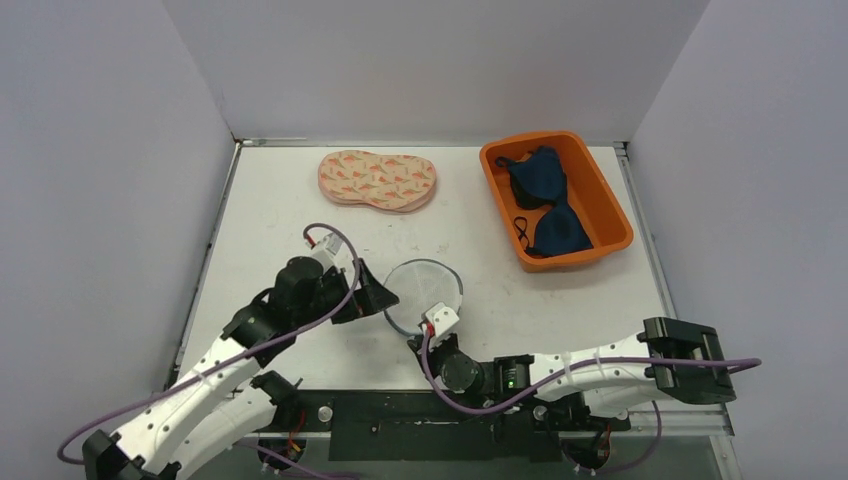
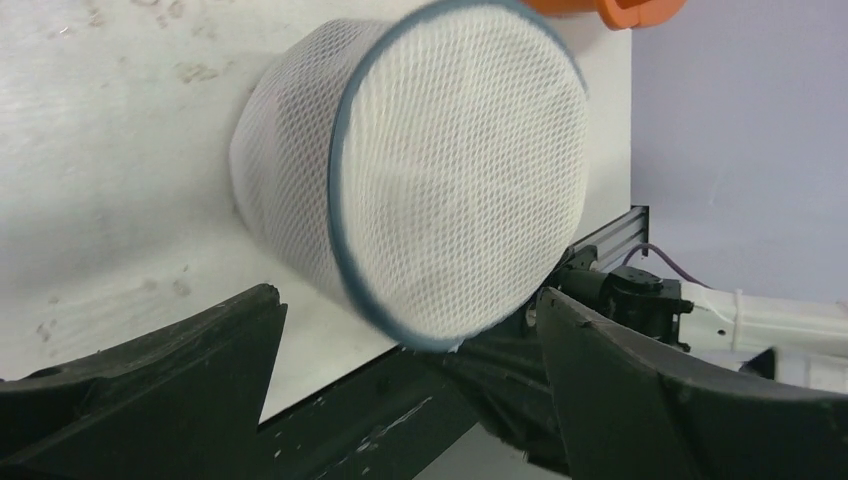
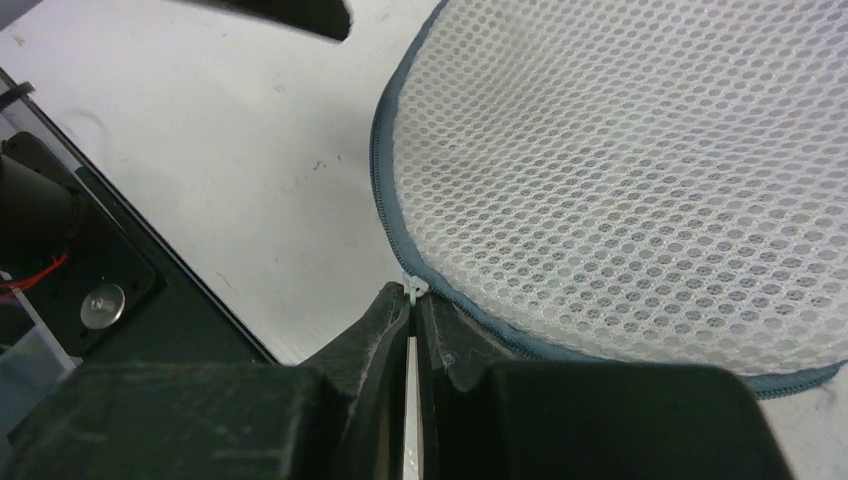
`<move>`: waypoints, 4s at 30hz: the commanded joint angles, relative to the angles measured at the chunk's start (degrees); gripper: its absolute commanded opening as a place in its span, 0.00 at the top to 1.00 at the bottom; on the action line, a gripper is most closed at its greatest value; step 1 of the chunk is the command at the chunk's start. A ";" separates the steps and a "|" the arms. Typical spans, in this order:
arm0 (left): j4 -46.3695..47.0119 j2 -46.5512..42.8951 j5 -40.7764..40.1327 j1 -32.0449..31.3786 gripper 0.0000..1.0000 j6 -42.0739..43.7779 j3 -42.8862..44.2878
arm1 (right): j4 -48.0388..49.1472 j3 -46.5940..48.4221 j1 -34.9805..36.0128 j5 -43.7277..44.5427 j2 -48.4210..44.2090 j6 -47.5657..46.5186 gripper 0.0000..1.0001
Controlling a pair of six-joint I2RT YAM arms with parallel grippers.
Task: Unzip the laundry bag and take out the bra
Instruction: Unzip the laundry bag at the center of the board.
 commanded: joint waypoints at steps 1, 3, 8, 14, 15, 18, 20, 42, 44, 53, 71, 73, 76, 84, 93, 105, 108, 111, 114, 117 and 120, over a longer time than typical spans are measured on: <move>-14.63 -10.91 -5.99 0.28 0.04 -1.03 -4.37 | 7.76 4.54 -2.72 -6.24 3.24 -2.32 0.95; -15.59 -15.71 -5.64 -0.30 0.04 -4.36 -6.91 | 8.43 6.10 -3.45 -7.69 4.98 -2.99 0.95; -8.10 -22.15 -3.86 -0.84 0.04 -14.84 -12.57 | 9.49 9.18 -3.62 -10.14 8.87 -4.16 0.95; 5.78 -19.00 -3.71 -0.95 0.04 -22.05 -15.75 | 9.15 9.40 -3.18 -11.13 9.48 -4.12 0.95; 6.63 -17.41 -3.79 -1.05 0.03 -21.66 -15.62 | 8.87 9.27 -3.19 -11.04 9.22 -3.92 0.95; 10.62 -13.02 -3.62 -1.23 0.12 -21.77 -16.08 | 8.15 8.90 -2.94 -10.66 8.45 -3.59 0.95; 14.65 -10.90 -3.11 -1.45 0.26 -22.42 -17.17 | 7.68 8.61 -2.69 -10.12 8.04 -3.45 0.95; 18.15 -1.69 -2.35 -1.02 1.00 -15.46 -12.80 | -9.67 -2.11 -2.78 3.30 -13.58 3.10 0.95; 19.32 -0.29 -1.13 -0.90 1.00 -14.50 -12.45 | -11.47 -2.68 -2.76 4.08 -16.00 3.34 0.95; 22.26 15.10 7.84 0.35 0.84 -5.10 0.07 | -9.73 -2.49 1.16 4.59 -17.73 1.03 0.95; -8.09 -8.25 -2.20 1.14 0.04 -0.29 -5.71 | 2.51 6.55 -2.98 -5.33 1.41 -1.10 0.95; -9.06 -11.66 -1.78 1.05 0.04 -2.61 -6.77 | 3.44 7.18 -3.40 -6.43 2.79 -1.33 0.95; -7.09 -15.50 -0.19 1.01 0.04 -7.50 -9.02 | 3.84 8.50 -3.53 -7.64 4.73 -1.87 0.95; 8.13 -14.95 -0.37 -1.32 0.04 -18.34 -15.32 | 5.25 9.61 -3.34 -9.88 7.63 -2.65 0.95; 14.77 -4.81 -3.33 -6.93 0.09 -18.44 -14.95 | 4.90 10.60 -3.45 -10.16 8.49 -3.12 0.95; 13.47 -5.38 -6.30 -3.57 0.92 -14.73 -13.57 | -2.65 7.49 -3.45 -4.72 0.35 -1.50 0.95; 13.36 -4.11 -4.24 -1.37 1.00 -13.53 -12.95 | -5.31 6.59 -3.53 -2.07 -2.82 -0.79 0.95; 13.51 -3.24 -2.55 0.28 1.00 -12.35 -12.33 | -8.27 5.46 -3.61 0.33 -6.32 0.30 0.95; 13.30 -2.36 -1.34 1.31 1.00 -11.14 -11.86 | -10.78 4.11 -3.65 2.13 -10.21 1.62 0.95; 14.43 -1.68 -0.75 1.74 0.98 -10.96 -12.32 | -12.64 2.95 -3.66 3.31 -12.82 2.30 0.95; 16.05 -0.60 -0.24 2.09 0.95 -10.48 -12.16 | -13.56 2.15 -3.72 3.33 -13.95 2.44 0.95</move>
